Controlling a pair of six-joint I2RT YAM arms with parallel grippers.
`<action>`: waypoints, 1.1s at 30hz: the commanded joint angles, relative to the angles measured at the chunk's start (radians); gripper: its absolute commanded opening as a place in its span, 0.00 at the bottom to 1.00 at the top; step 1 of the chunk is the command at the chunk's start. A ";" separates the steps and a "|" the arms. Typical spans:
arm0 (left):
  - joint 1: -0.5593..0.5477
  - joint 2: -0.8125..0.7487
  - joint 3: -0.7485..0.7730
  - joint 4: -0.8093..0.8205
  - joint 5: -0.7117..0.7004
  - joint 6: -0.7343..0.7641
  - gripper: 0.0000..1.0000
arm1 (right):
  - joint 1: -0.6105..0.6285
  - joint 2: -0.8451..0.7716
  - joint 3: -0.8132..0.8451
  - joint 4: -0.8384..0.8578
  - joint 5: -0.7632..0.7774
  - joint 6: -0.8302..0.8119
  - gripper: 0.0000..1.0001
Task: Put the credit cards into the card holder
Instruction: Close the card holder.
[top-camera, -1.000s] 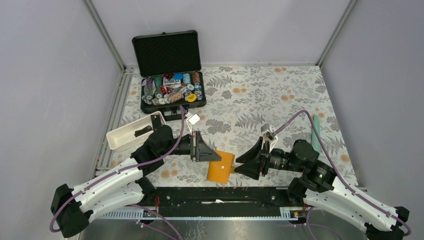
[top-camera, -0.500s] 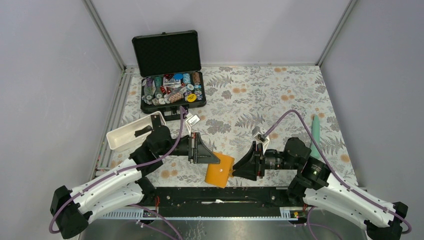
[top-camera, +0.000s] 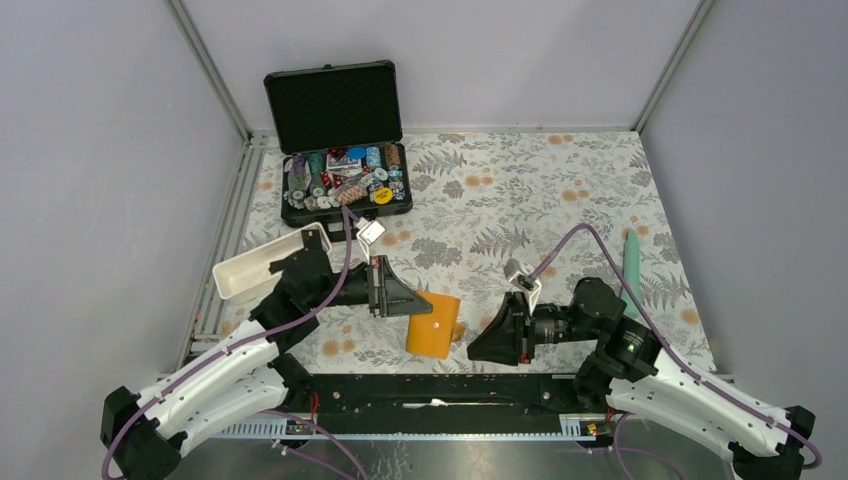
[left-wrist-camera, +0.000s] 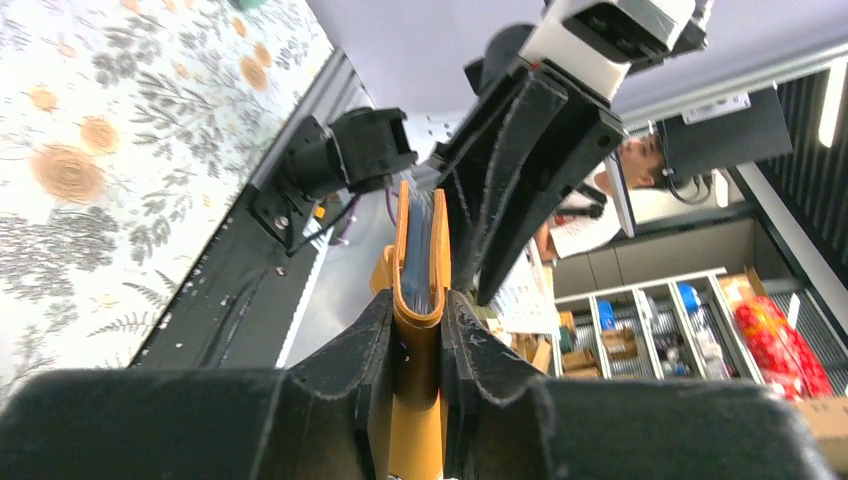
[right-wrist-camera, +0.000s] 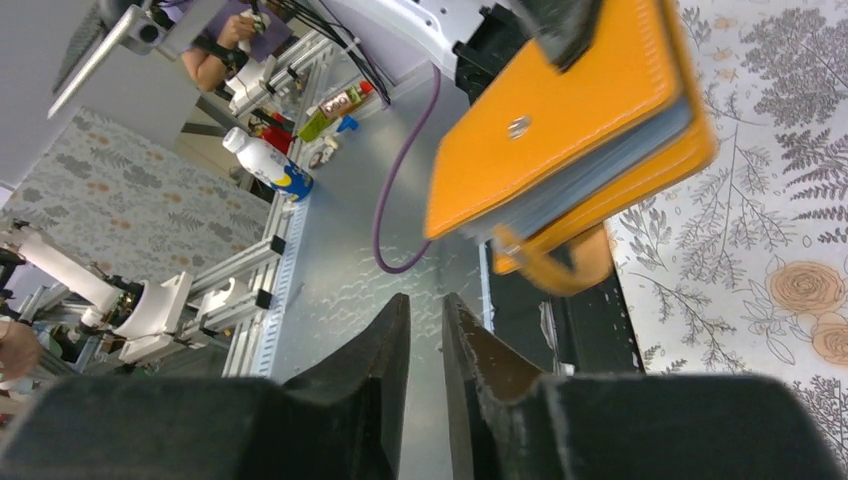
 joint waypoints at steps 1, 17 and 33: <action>0.041 -0.061 0.038 -0.044 -0.073 0.054 0.00 | 0.003 -0.074 -0.008 0.036 0.060 0.035 0.35; -0.154 -0.170 -0.051 0.055 -0.613 0.142 0.00 | 0.004 -0.011 -0.272 0.496 0.336 0.443 0.92; -0.289 -0.060 -0.026 0.119 -0.733 0.148 0.00 | 0.004 0.057 -0.238 0.489 0.385 0.420 0.75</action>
